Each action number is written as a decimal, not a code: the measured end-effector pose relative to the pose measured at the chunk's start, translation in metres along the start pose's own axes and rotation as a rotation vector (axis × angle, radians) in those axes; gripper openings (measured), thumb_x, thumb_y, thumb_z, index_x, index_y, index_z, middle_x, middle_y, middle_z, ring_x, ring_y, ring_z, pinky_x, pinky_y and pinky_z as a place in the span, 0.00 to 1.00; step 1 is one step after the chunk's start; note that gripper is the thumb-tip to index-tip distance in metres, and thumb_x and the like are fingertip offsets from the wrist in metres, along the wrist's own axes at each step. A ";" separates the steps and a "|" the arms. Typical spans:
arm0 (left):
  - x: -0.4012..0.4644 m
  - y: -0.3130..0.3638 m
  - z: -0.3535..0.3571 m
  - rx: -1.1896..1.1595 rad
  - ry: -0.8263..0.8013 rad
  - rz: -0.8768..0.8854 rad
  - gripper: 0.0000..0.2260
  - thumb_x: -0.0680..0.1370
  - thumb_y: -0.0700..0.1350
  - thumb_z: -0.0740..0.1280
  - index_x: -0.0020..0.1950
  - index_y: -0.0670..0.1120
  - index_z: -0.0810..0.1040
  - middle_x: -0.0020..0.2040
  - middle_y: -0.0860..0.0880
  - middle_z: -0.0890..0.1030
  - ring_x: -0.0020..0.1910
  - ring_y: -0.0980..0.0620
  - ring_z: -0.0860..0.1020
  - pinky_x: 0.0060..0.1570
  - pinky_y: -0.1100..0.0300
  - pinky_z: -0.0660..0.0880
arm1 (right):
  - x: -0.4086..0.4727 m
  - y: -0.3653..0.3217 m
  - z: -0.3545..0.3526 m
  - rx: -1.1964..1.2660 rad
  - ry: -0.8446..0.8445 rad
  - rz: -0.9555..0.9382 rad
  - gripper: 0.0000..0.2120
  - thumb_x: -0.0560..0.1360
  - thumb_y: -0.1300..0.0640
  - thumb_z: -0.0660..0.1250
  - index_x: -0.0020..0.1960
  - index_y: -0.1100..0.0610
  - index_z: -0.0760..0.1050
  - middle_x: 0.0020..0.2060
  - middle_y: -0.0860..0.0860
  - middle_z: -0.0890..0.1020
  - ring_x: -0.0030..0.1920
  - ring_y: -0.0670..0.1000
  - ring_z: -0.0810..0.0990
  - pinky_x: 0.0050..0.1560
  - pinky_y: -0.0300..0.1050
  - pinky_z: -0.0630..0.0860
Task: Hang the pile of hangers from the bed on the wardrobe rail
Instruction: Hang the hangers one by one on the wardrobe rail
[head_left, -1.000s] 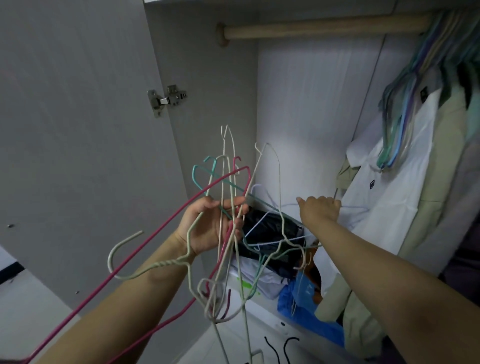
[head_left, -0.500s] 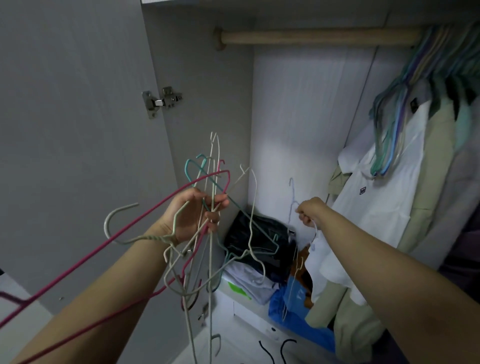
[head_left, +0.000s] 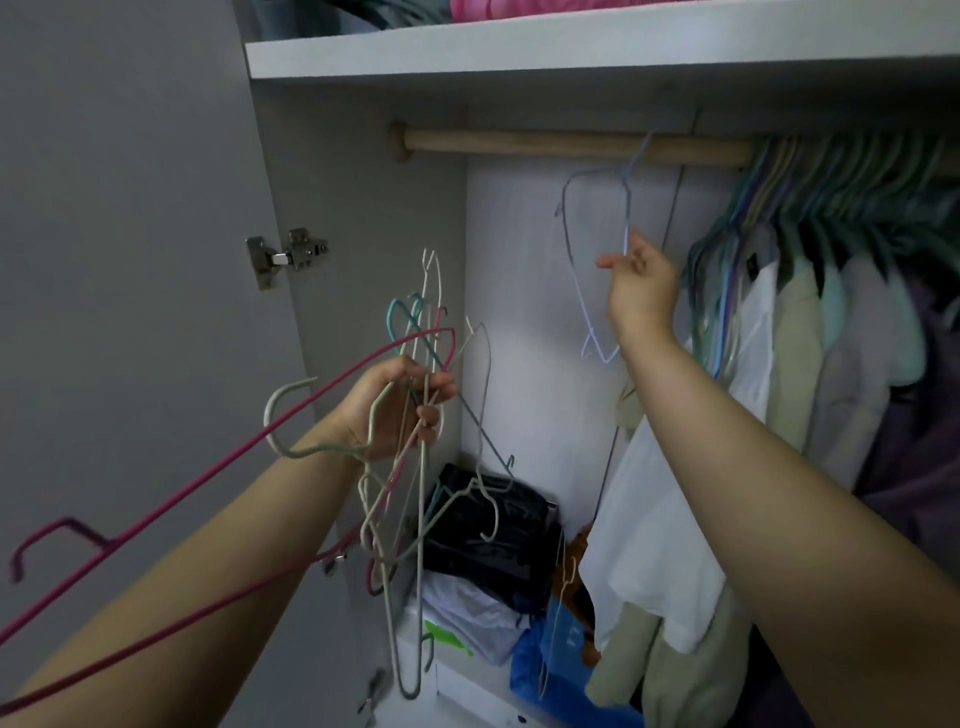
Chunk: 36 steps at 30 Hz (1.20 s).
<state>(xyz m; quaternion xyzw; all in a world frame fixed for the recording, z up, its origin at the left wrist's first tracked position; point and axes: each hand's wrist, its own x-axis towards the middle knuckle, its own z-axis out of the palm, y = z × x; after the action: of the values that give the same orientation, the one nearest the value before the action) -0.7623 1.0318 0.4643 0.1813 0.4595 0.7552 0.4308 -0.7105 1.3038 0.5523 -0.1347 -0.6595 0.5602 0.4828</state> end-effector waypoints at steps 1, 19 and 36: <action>0.003 0.004 0.004 0.017 0.006 0.014 0.27 0.51 0.48 0.79 0.48 0.42 0.80 0.45 0.48 0.80 0.27 0.55 0.70 0.32 0.61 0.66 | 0.007 -0.002 0.002 -0.029 0.009 0.006 0.23 0.77 0.68 0.55 0.72 0.62 0.65 0.43 0.52 0.81 0.30 0.38 0.69 0.45 0.39 0.69; 0.027 0.016 0.019 -0.024 -0.115 0.081 0.28 0.58 0.49 0.77 0.55 0.41 0.78 0.51 0.47 0.81 0.29 0.55 0.73 0.35 0.59 0.71 | 0.015 0.013 -0.039 -0.022 0.214 0.154 0.24 0.78 0.67 0.53 0.73 0.60 0.64 0.51 0.54 0.80 0.49 0.49 0.75 0.59 0.45 0.72; 0.013 -0.007 0.016 -0.036 -0.225 0.011 0.22 0.61 0.48 0.76 0.51 0.40 0.82 0.53 0.43 0.81 0.32 0.52 0.73 0.37 0.57 0.70 | -0.096 0.049 0.008 -0.380 -0.443 0.274 0.23 0.80 0.48 0.57 0.71 0.57 0.63 0.64 0.57 0.75 0.61 0.56 0.75 0.59 0.45 0.69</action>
<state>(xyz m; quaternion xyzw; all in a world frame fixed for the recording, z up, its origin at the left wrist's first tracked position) -0.7553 1.0523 0.4649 0.2595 0.3938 0.7406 0.4787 -0.6869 1.2466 0.4642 -0.1847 -0.8170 0.5026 0.2140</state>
